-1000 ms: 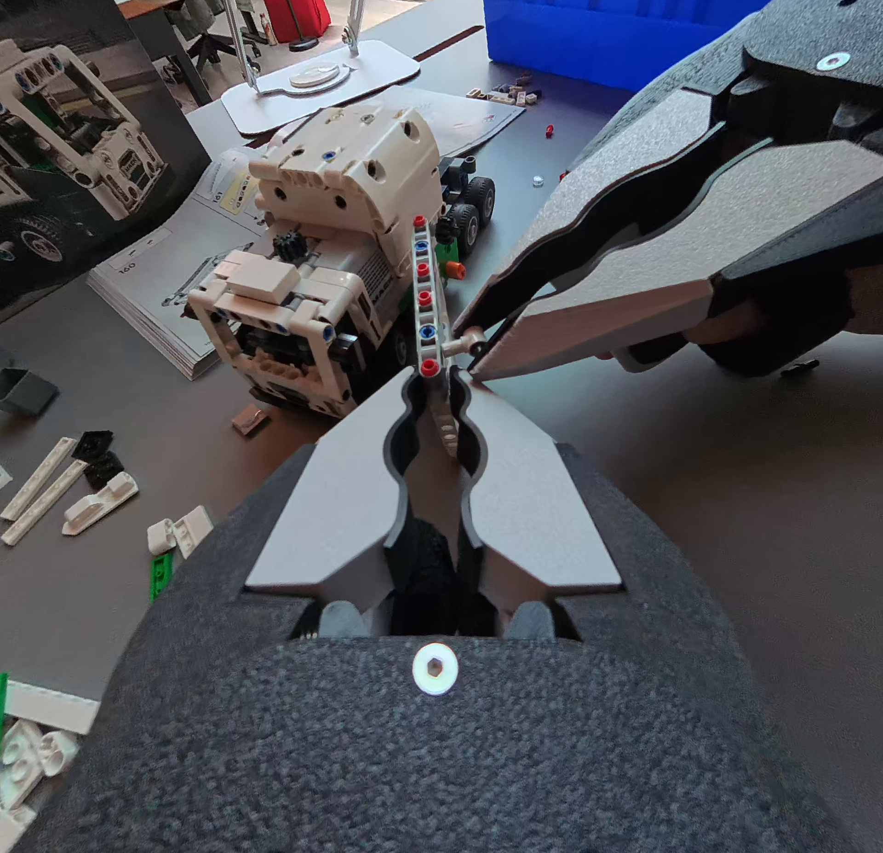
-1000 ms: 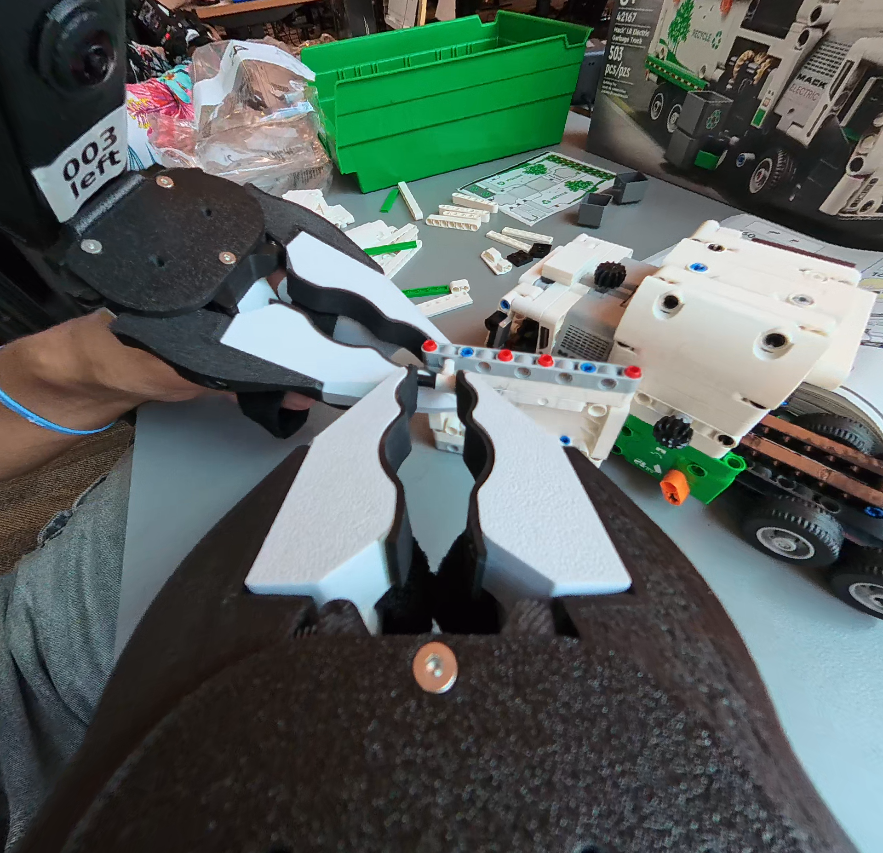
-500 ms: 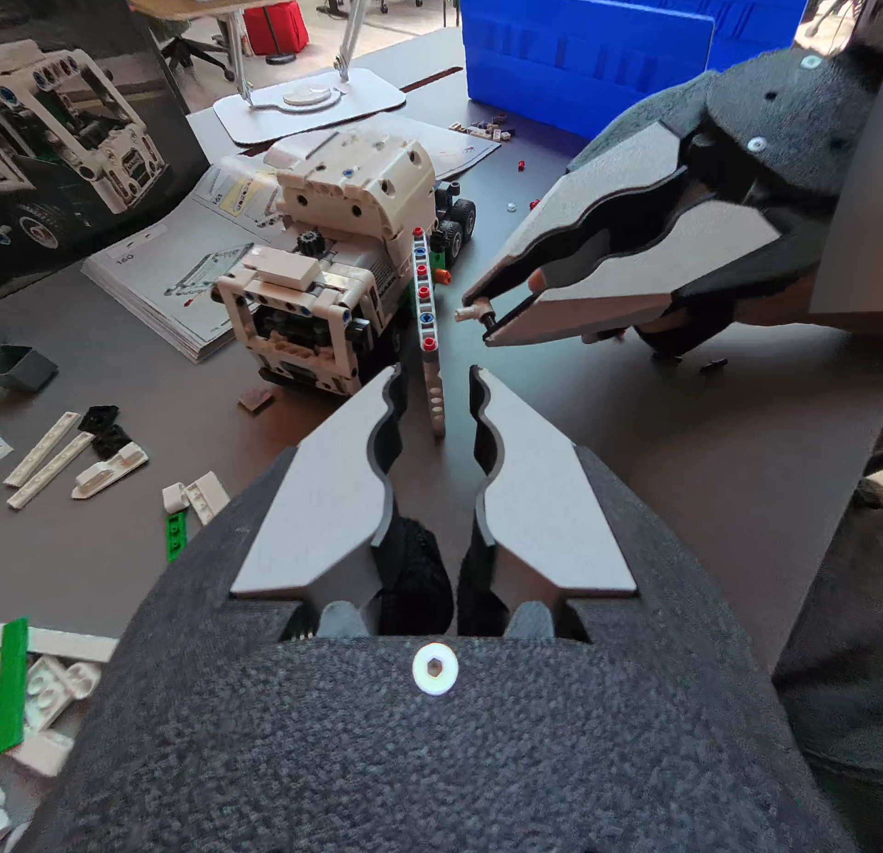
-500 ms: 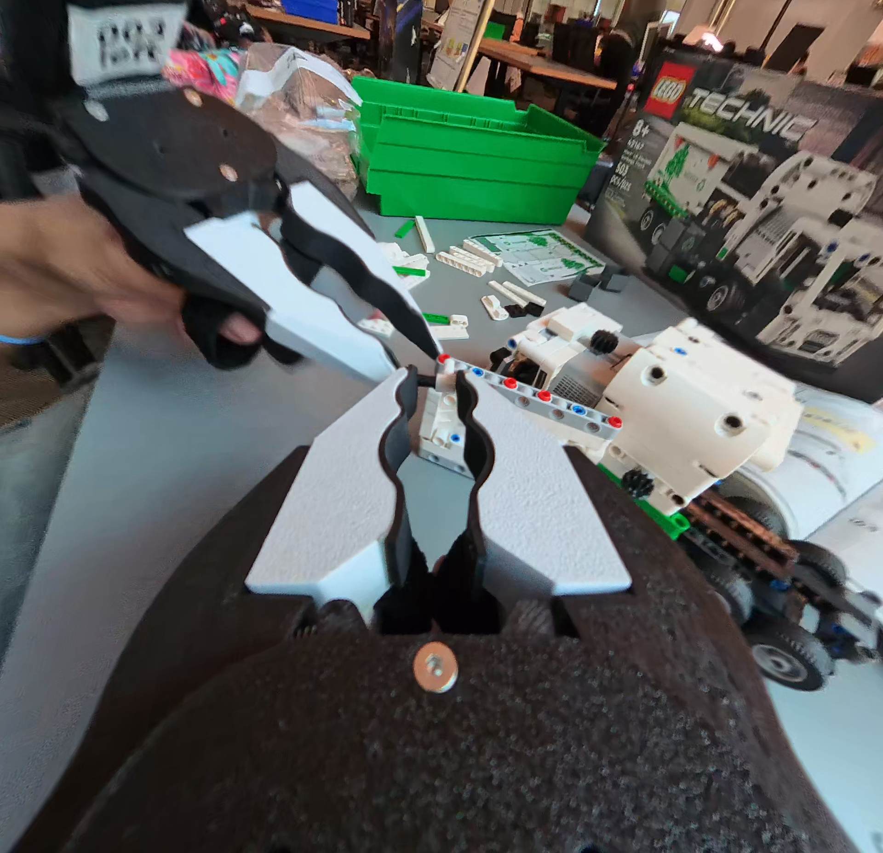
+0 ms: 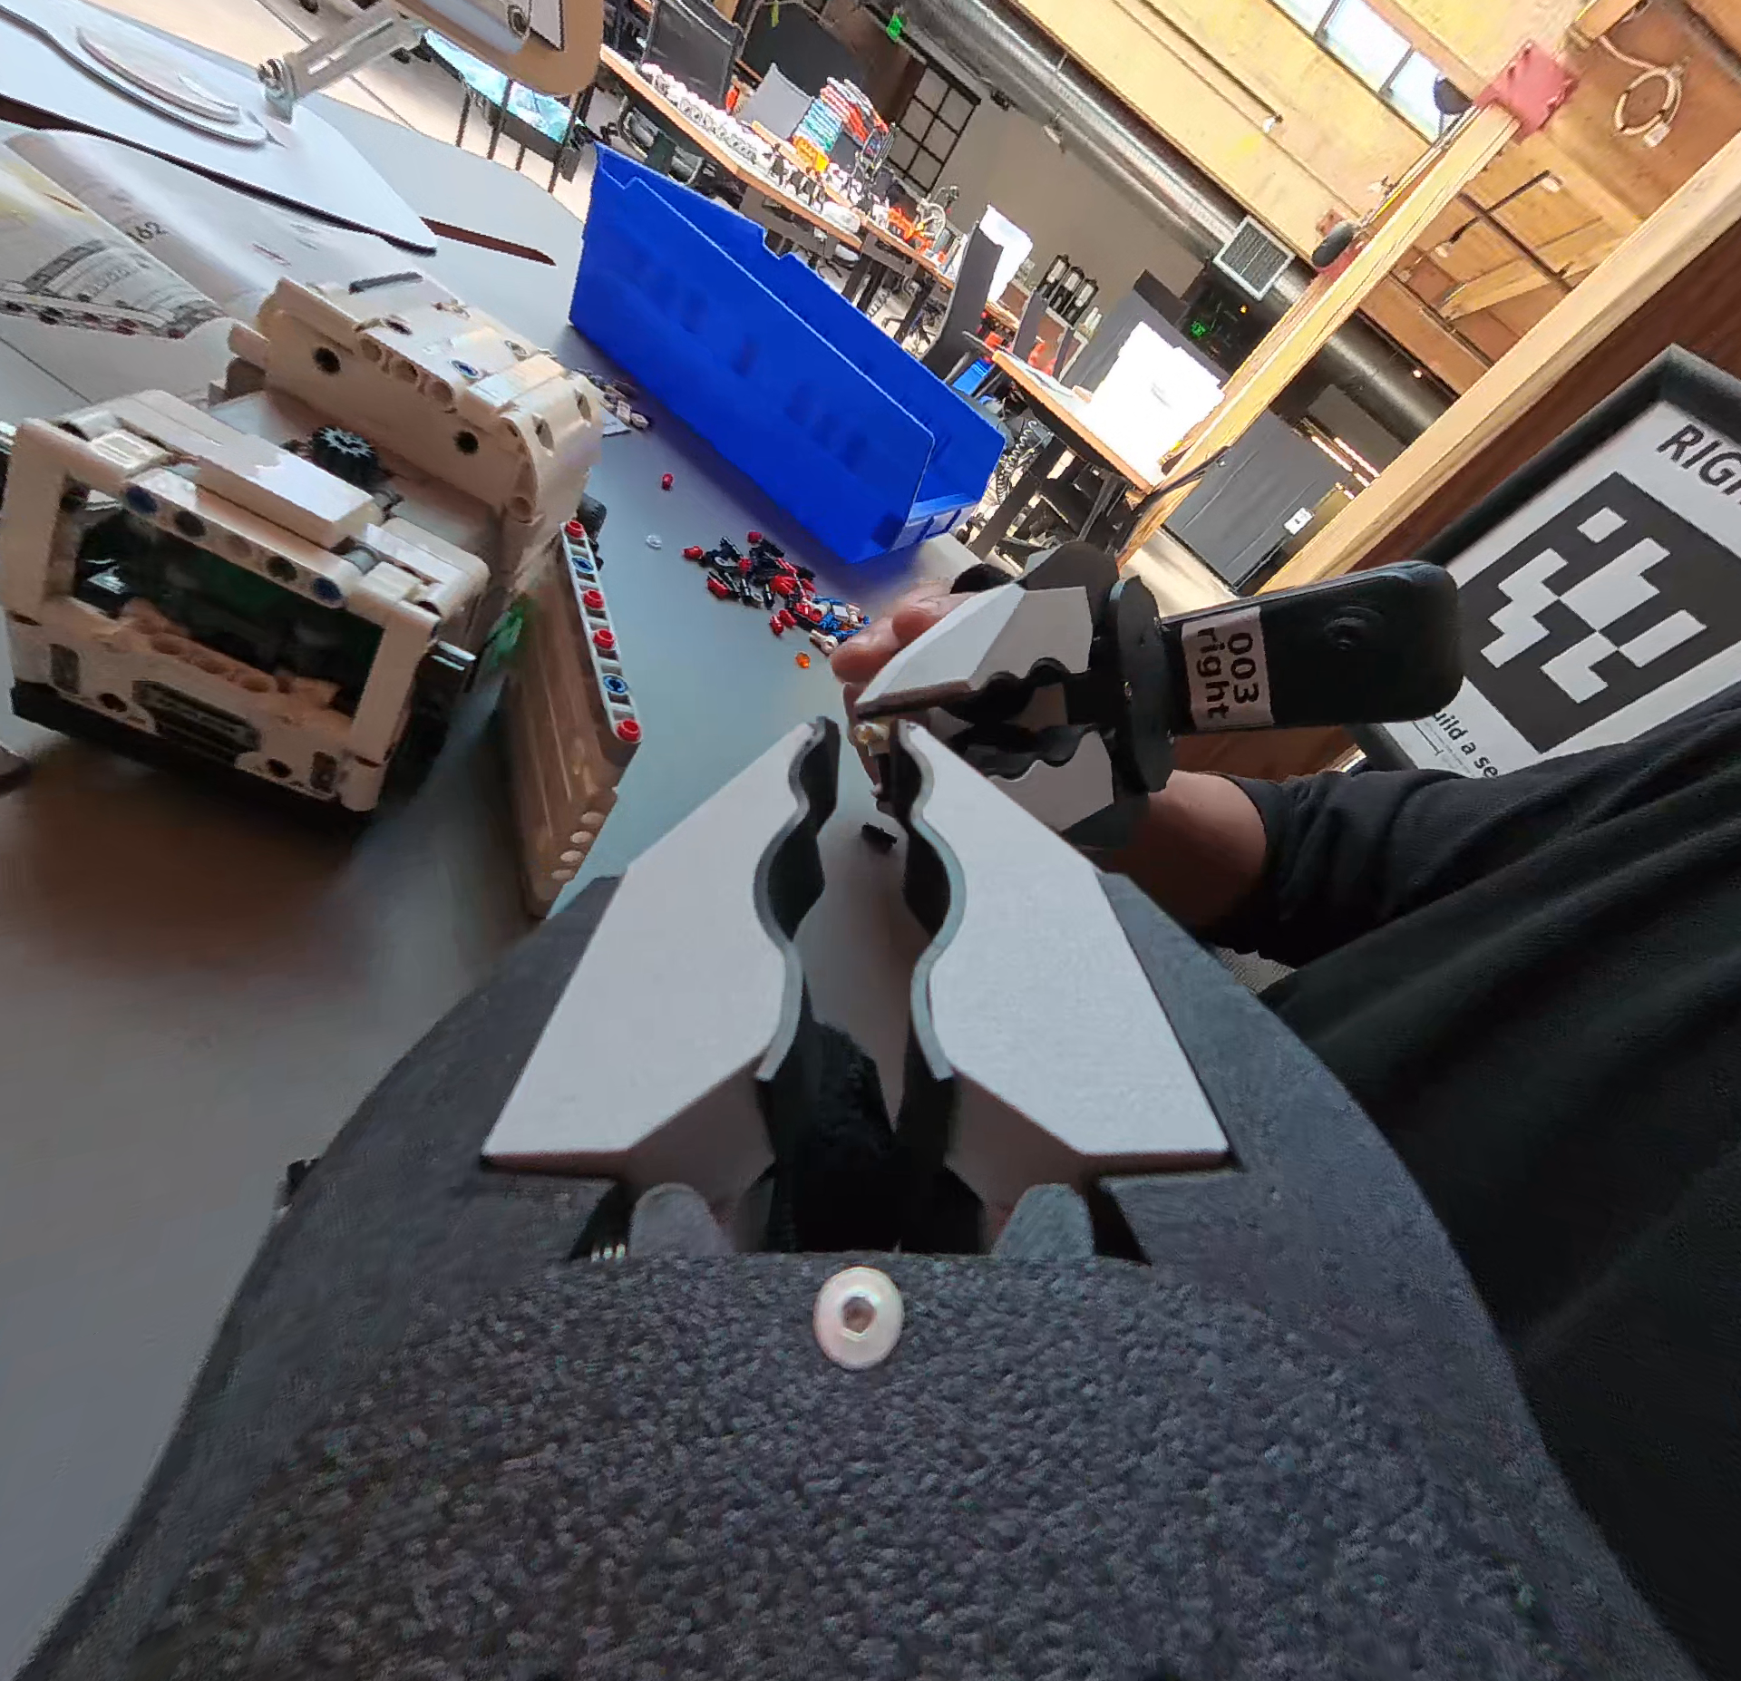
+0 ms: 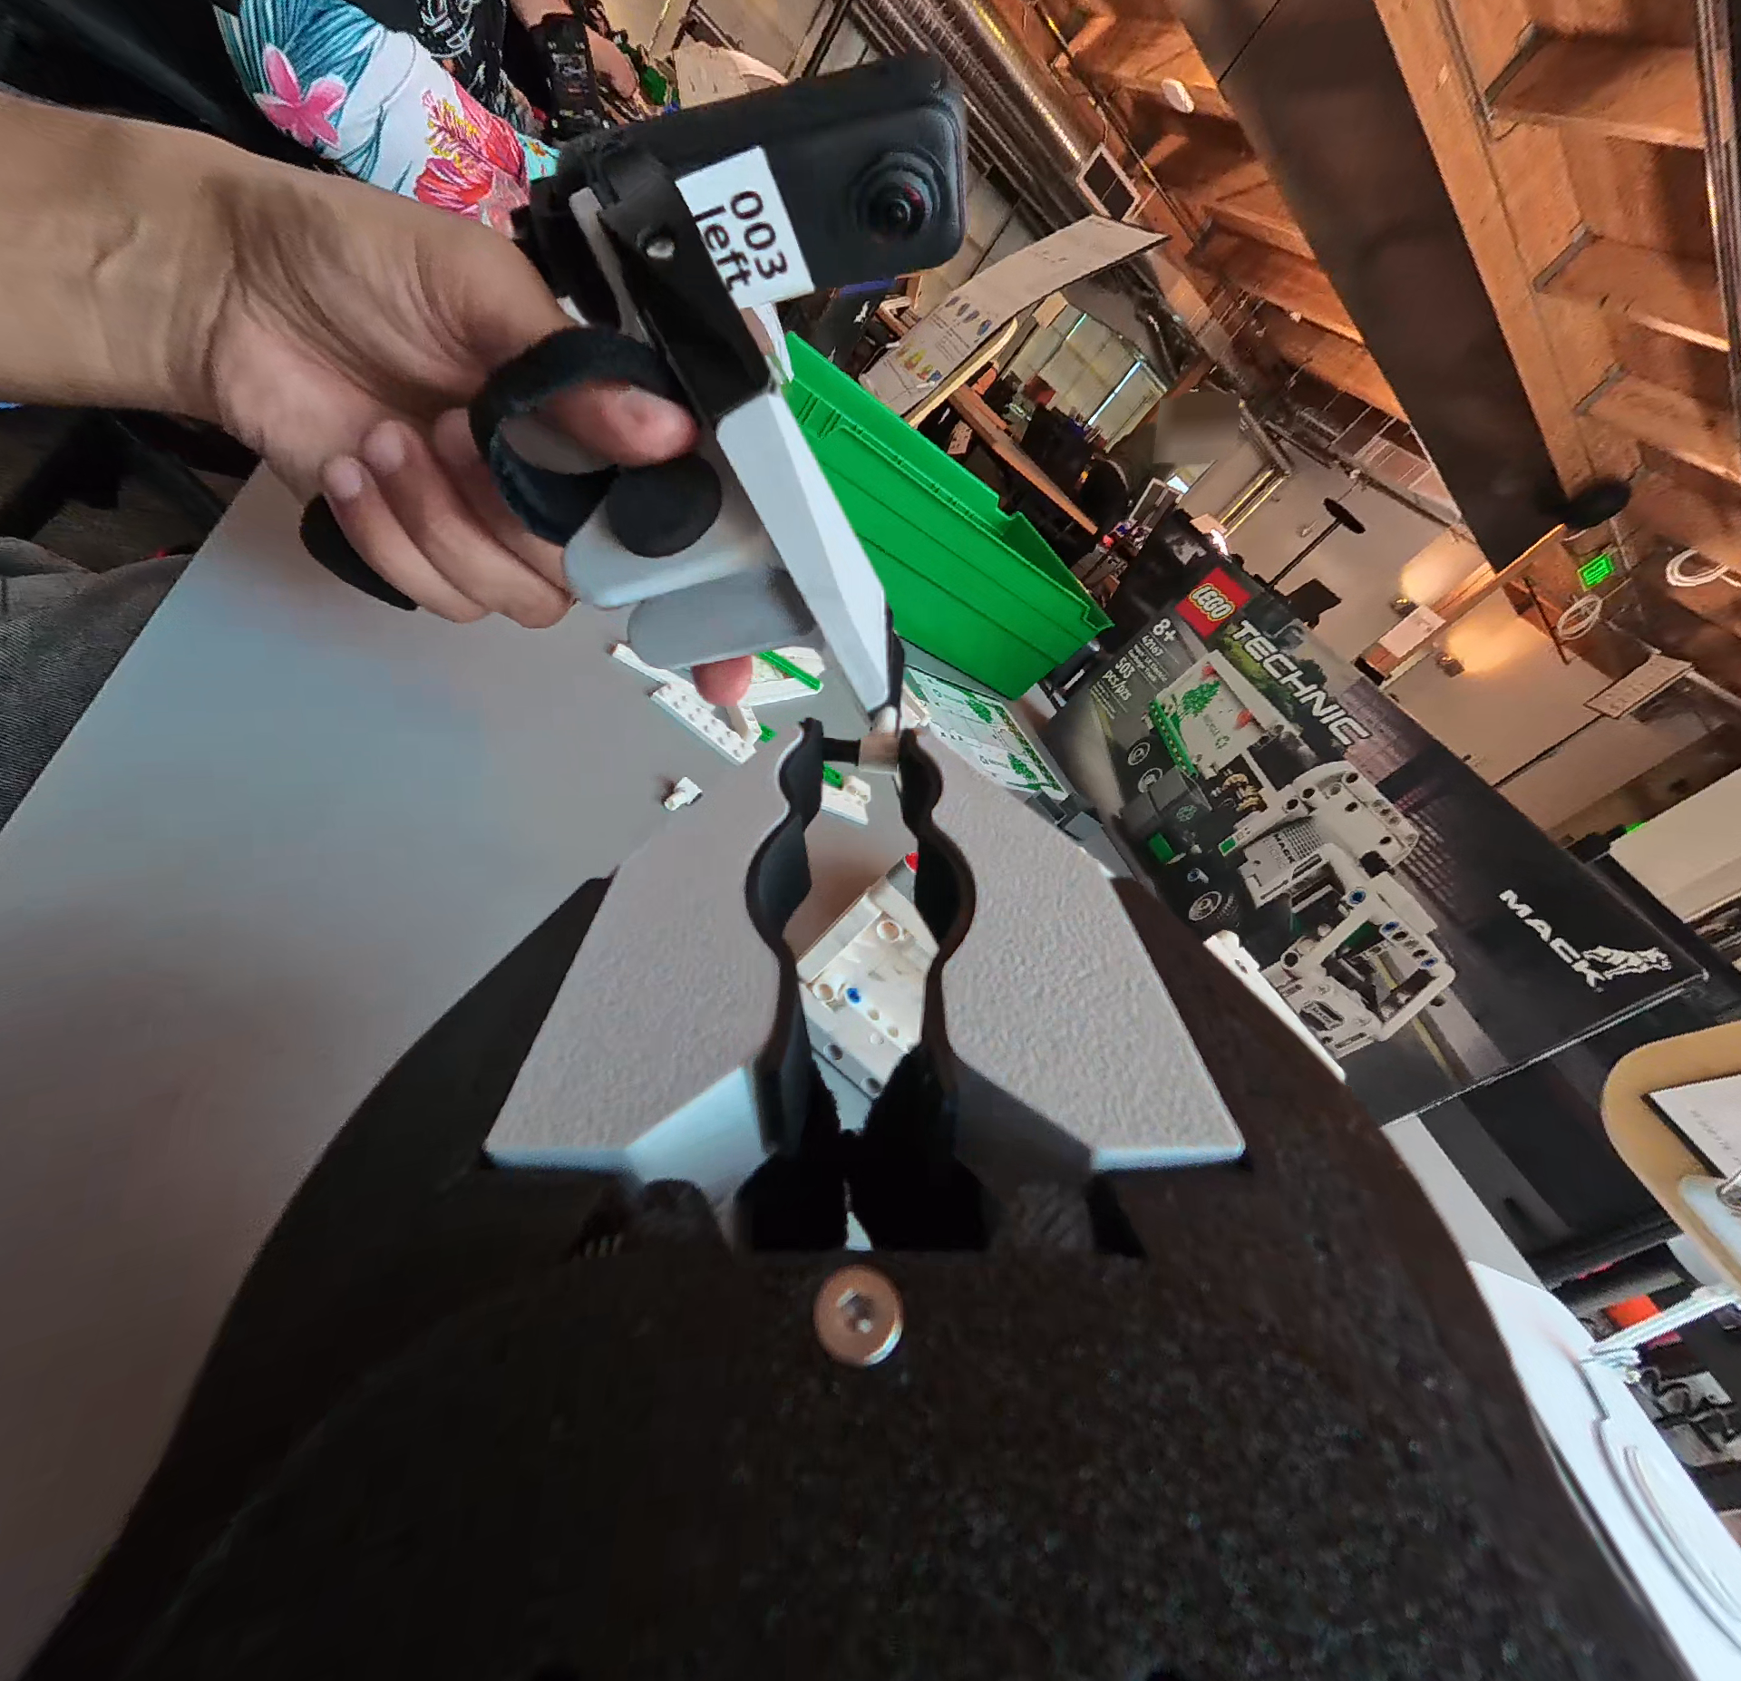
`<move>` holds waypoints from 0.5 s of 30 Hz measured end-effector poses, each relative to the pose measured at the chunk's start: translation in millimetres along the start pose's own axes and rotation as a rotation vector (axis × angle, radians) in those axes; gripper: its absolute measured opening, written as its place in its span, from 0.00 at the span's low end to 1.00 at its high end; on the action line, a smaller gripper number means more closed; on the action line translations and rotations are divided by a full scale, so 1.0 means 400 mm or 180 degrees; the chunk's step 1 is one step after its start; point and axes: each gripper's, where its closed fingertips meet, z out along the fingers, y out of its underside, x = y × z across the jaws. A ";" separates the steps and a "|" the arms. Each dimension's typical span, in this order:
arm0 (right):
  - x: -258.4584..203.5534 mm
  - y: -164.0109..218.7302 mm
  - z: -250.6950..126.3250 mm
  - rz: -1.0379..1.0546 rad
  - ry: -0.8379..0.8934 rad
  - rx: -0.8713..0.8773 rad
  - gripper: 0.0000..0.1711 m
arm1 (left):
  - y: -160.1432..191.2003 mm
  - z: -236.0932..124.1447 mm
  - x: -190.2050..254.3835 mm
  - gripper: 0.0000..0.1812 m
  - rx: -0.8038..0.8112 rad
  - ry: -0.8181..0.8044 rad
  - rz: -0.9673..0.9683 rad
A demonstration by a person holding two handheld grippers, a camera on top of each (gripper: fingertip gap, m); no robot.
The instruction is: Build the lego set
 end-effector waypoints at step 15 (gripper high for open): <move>-0.028 -0.031 -0.026 0.2862 -0.1479 0.0243 0.13 | -0.007 -0.025 0.043 0.01 0.0104 0.0498 0.0180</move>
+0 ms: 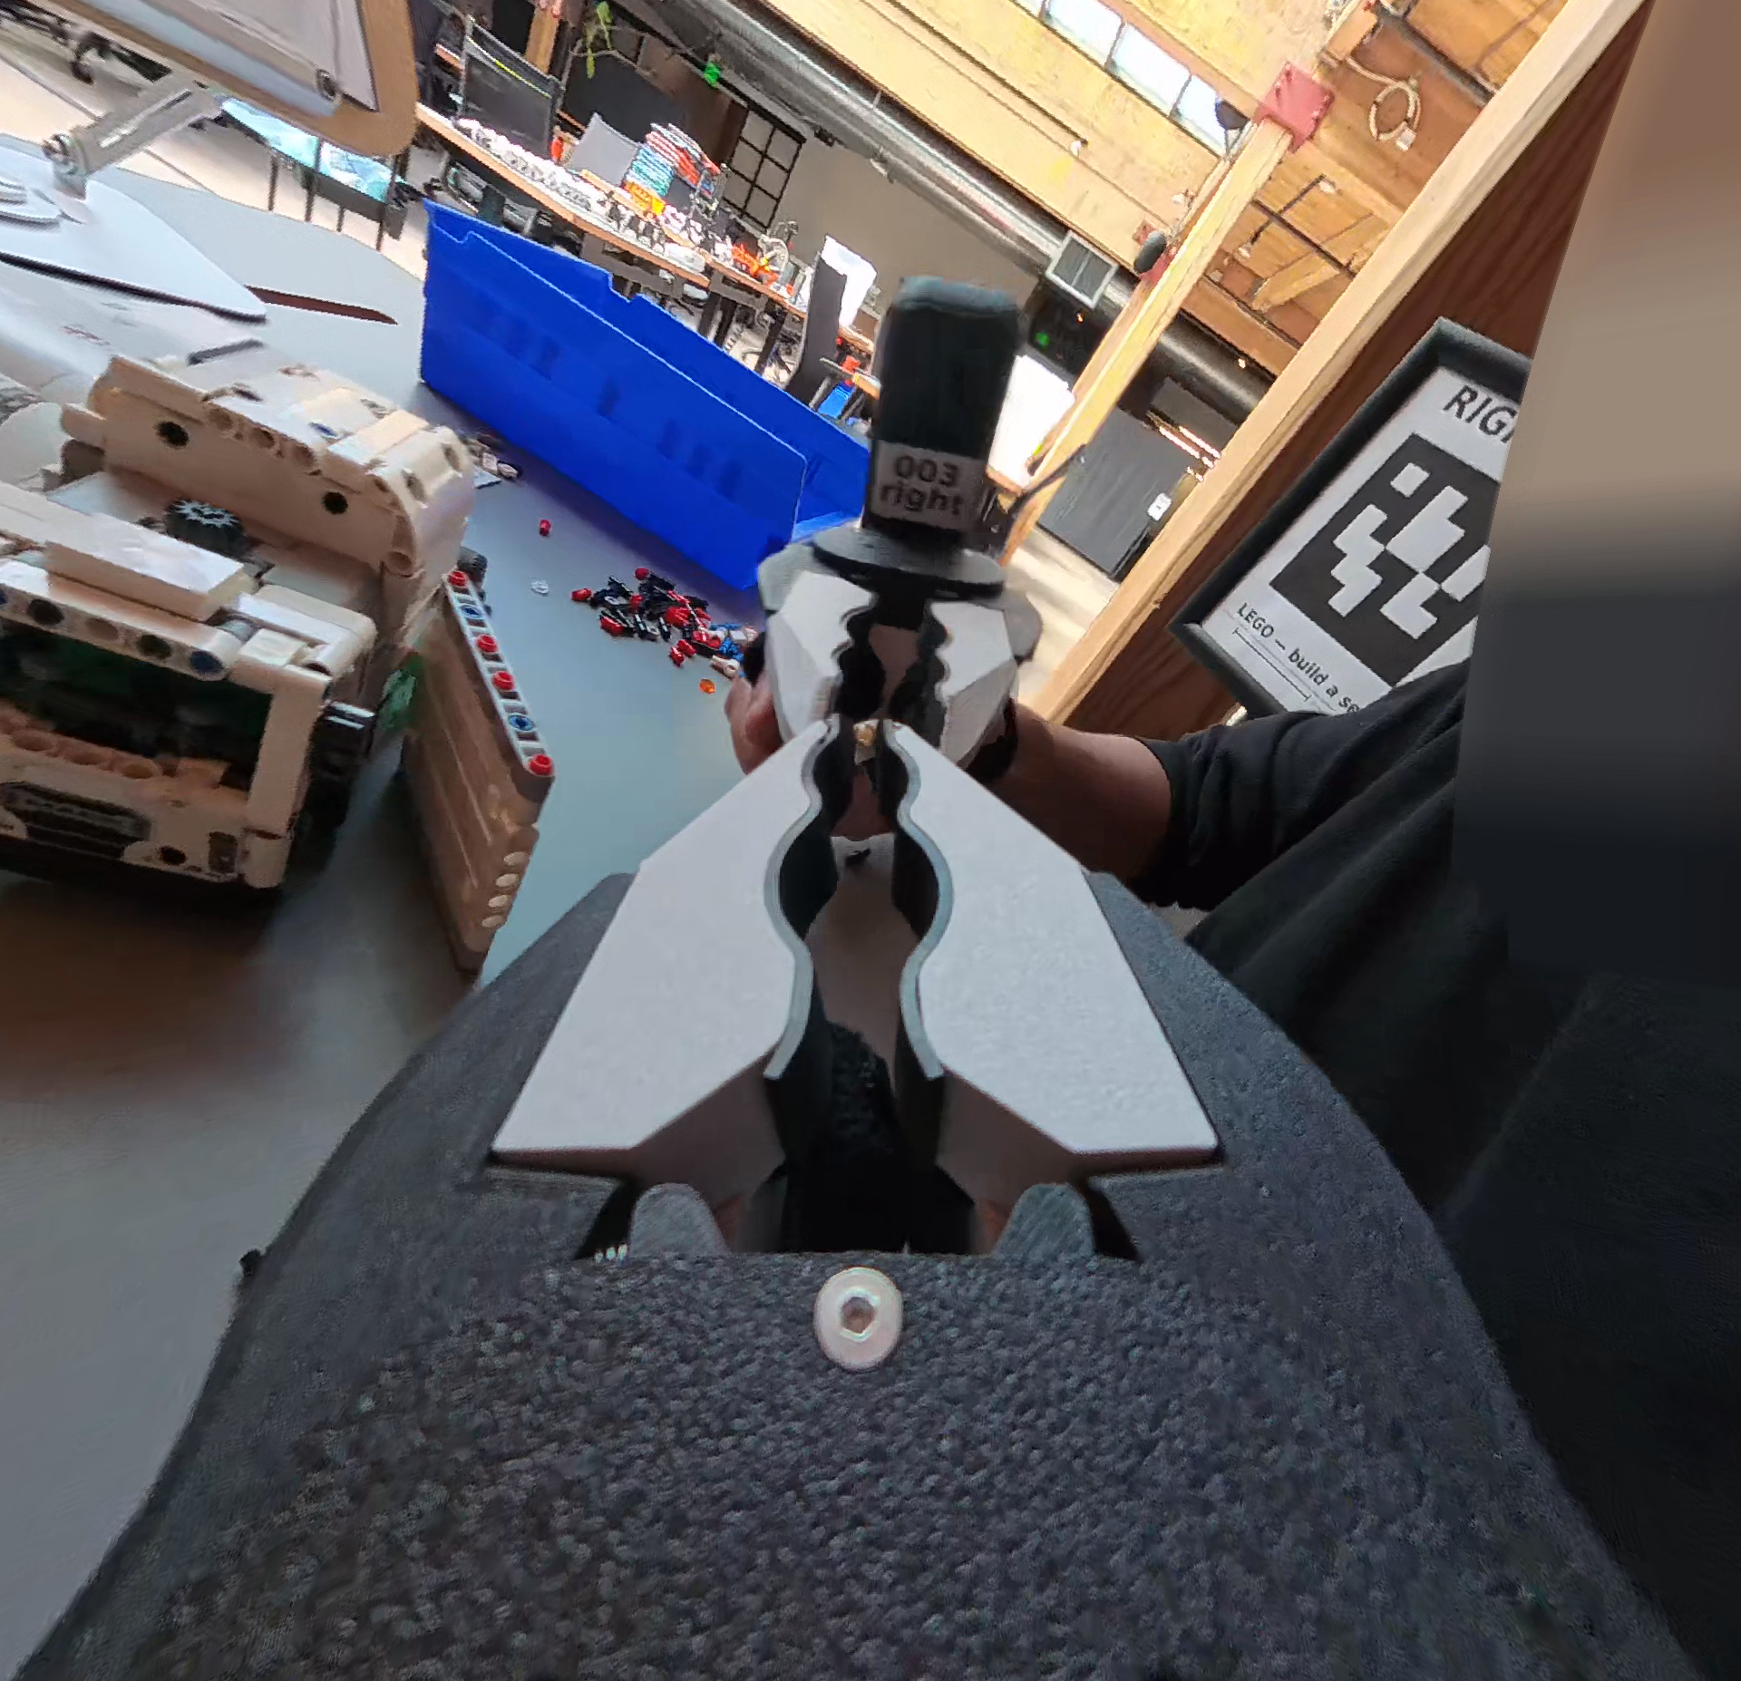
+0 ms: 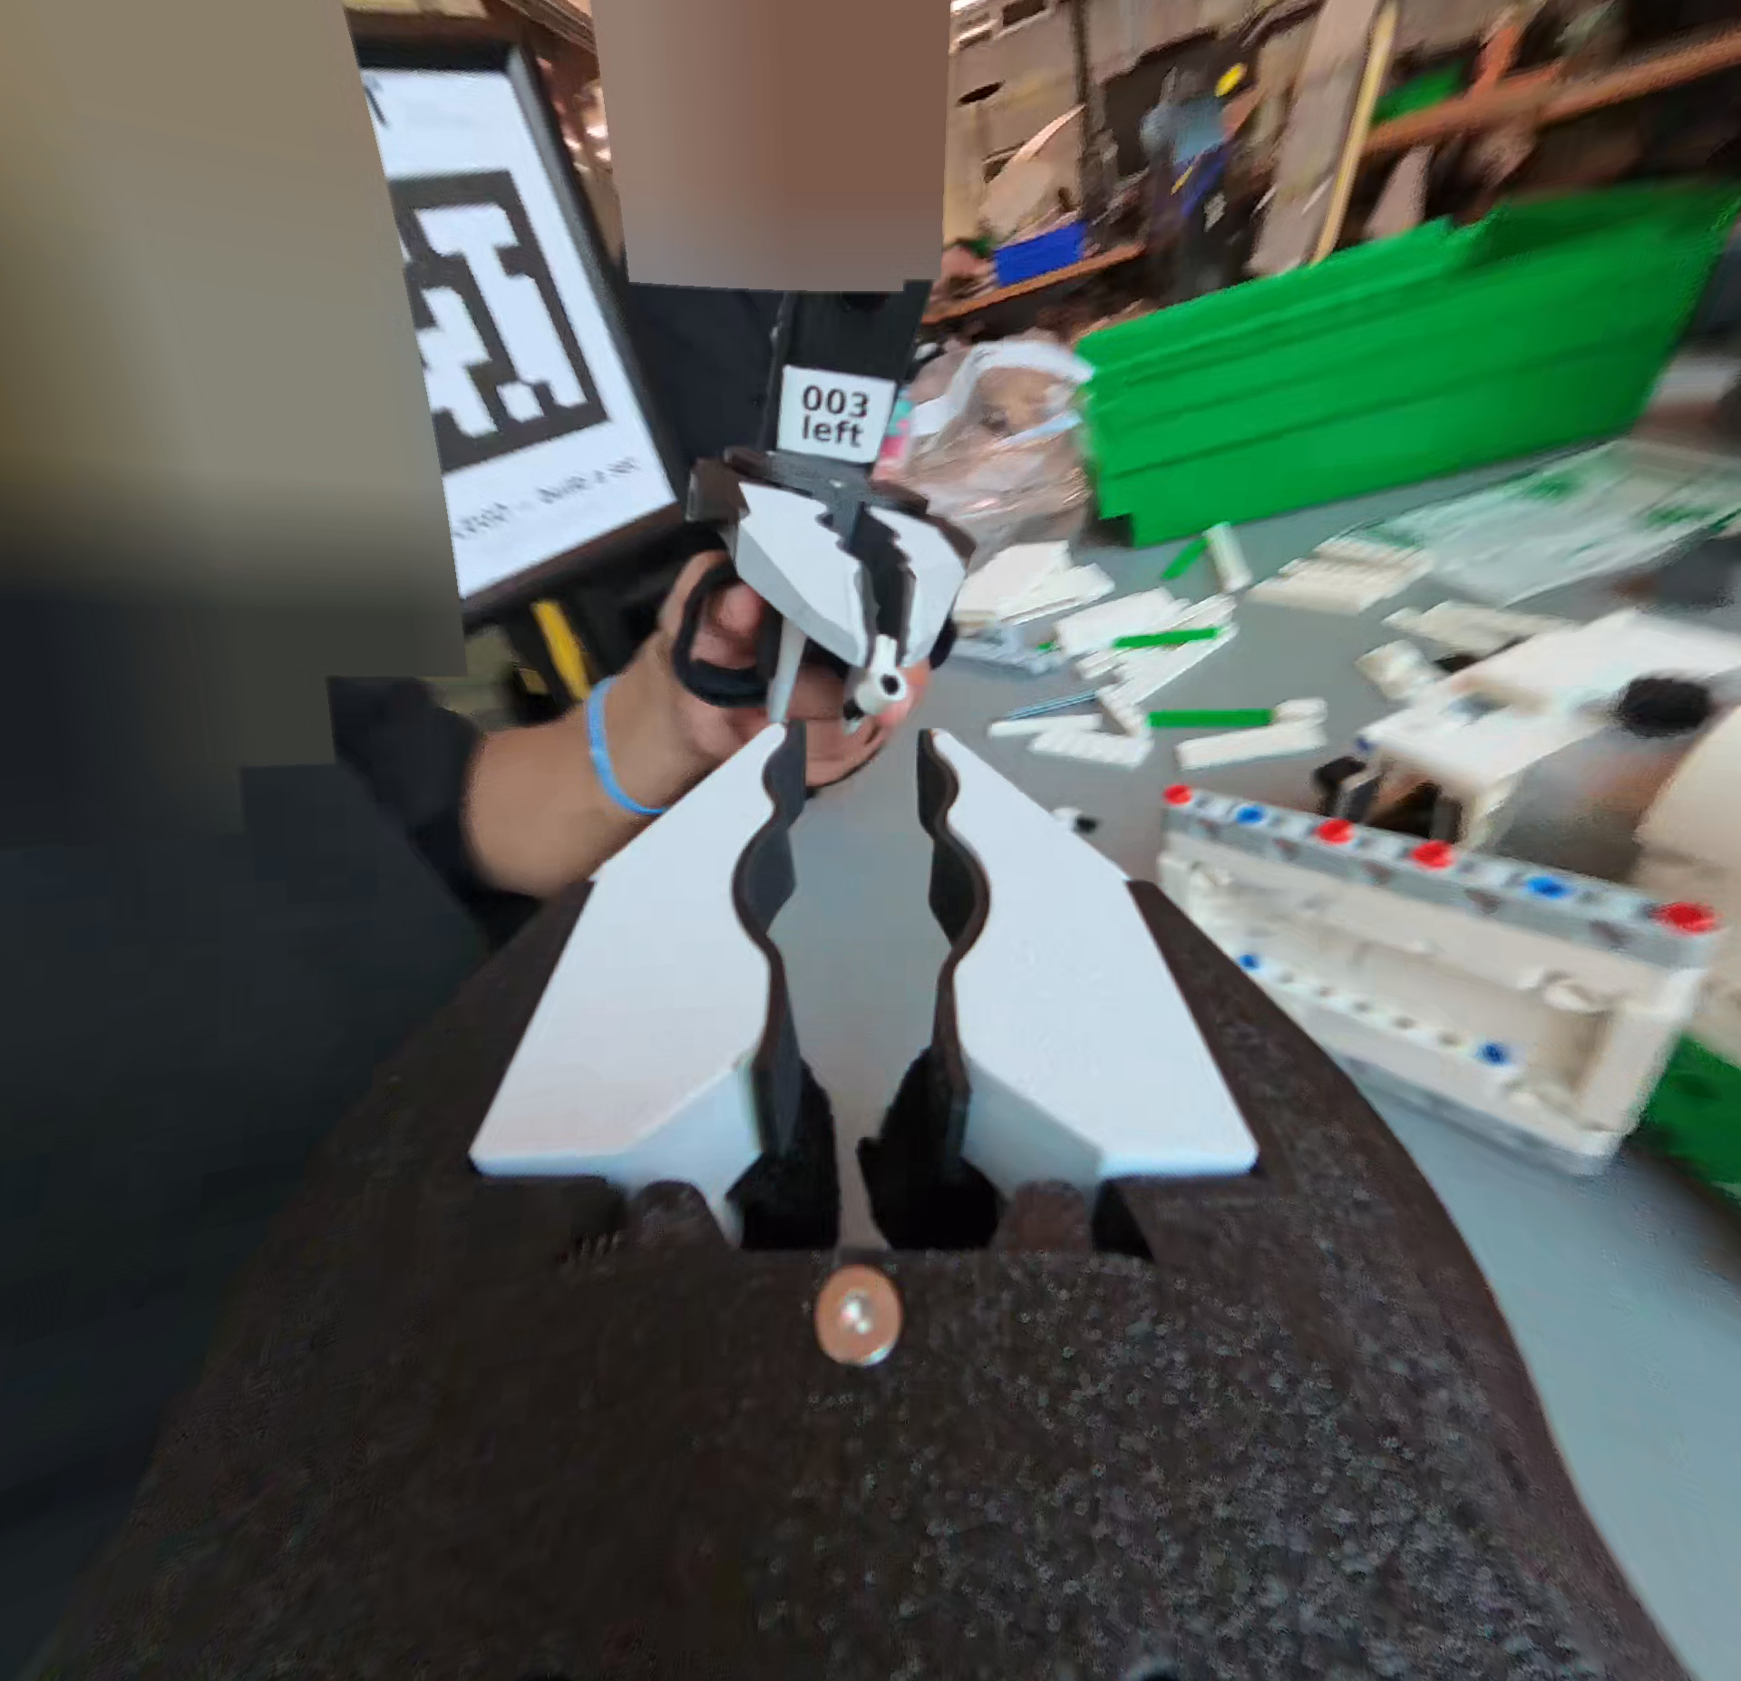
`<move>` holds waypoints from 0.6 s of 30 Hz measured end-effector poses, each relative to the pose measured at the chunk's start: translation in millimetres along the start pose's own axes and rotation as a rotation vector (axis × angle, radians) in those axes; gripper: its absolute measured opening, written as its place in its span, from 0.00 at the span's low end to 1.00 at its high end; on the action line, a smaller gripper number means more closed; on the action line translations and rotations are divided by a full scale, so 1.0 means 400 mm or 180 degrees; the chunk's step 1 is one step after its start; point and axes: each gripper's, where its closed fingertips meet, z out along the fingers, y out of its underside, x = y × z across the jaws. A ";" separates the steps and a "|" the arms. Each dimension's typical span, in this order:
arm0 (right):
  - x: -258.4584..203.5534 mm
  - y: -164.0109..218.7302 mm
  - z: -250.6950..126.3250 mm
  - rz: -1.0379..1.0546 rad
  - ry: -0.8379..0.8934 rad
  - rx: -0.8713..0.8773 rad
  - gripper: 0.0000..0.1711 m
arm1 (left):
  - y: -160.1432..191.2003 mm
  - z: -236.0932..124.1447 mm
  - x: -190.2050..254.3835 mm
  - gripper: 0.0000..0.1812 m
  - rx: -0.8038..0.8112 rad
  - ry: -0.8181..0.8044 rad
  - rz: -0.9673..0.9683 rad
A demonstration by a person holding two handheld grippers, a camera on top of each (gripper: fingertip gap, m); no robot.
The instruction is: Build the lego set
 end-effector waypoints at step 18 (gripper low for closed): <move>0.066 0.049 -0.012 0.1524 -0.0205 -0.0196 0.03 | 0.037 0.009 -0.071 0.27 -0.0395 -0.0921 0.1299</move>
